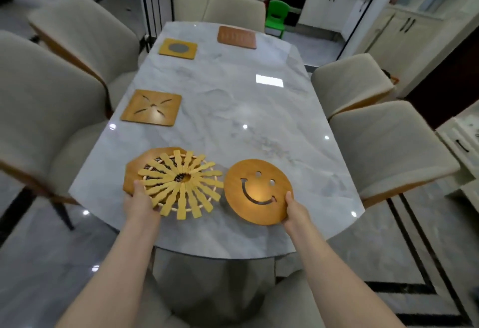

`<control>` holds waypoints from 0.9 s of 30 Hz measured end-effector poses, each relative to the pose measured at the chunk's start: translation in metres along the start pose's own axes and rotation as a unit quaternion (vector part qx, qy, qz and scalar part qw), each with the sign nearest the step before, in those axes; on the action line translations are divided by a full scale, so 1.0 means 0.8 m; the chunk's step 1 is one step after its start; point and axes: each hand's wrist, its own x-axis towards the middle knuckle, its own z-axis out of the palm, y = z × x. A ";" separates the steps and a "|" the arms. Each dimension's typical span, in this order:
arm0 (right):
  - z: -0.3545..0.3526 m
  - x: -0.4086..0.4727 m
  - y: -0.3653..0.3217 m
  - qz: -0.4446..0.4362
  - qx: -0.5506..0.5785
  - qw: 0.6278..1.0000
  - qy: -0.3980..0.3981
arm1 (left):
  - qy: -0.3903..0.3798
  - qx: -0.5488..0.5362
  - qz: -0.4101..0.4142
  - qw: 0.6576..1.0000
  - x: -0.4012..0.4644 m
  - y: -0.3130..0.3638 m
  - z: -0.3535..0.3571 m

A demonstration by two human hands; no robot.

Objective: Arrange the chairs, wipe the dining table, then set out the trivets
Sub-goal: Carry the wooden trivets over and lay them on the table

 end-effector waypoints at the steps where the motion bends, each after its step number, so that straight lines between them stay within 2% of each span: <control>1: 0.003 0.002 0.001 -0.004 -0.012 1.000 0.001 | 0.004 -0.005 0.000 1.000 0.003 0.000 -0.001; 9: 0.037 0.020 0.042 -0.020 -0.085 0.995 -0.038 | -0.009 -0.019 -0.004 1.000 0.002 -0.008 0.031; 12: 0.051 0.020 0.044 -0.100 -0.207 0.973 -0.014 | -0.019 -0.012 0.002 1.000 -0.002 -0.010 0.042; 16: 0.048 0.011 0.041 -0.246 -0.388 0.888 0.026 | -0.027 -0.002 0.000 1.000 0.002 -0.008 0.051; 18: 0.043 0.007 0.043 -0.338 -0.485 0.805 0.052 | -0.030 -0.001 0.002 1.000 0.001 -0.005 0.056; 19: 0.042 0.003 0.045 -0.369 -0.514 0.774 0.036 | -0.032 -0.003 0.004 0.999 0.001 -0.004 0.059; 23: 0.048 -0.013 0.073 -0.391 -0.605 0.683 -0.121 | -0.039 0.000 0.002 0.999 0.005 -0.003 0.062; 25: 0.050 -0.014 0.091 -0.381 -0.654 0.634 -0.155 | -0.046 0.005 0.001 0.999 0.008 -0.005 0.062; 27: 0.049 -0.012 0.096 -0.377 -0.679 0.610 -0.154 | -0.047 0.010 0.000 0.999 0.009 -0.006 0.062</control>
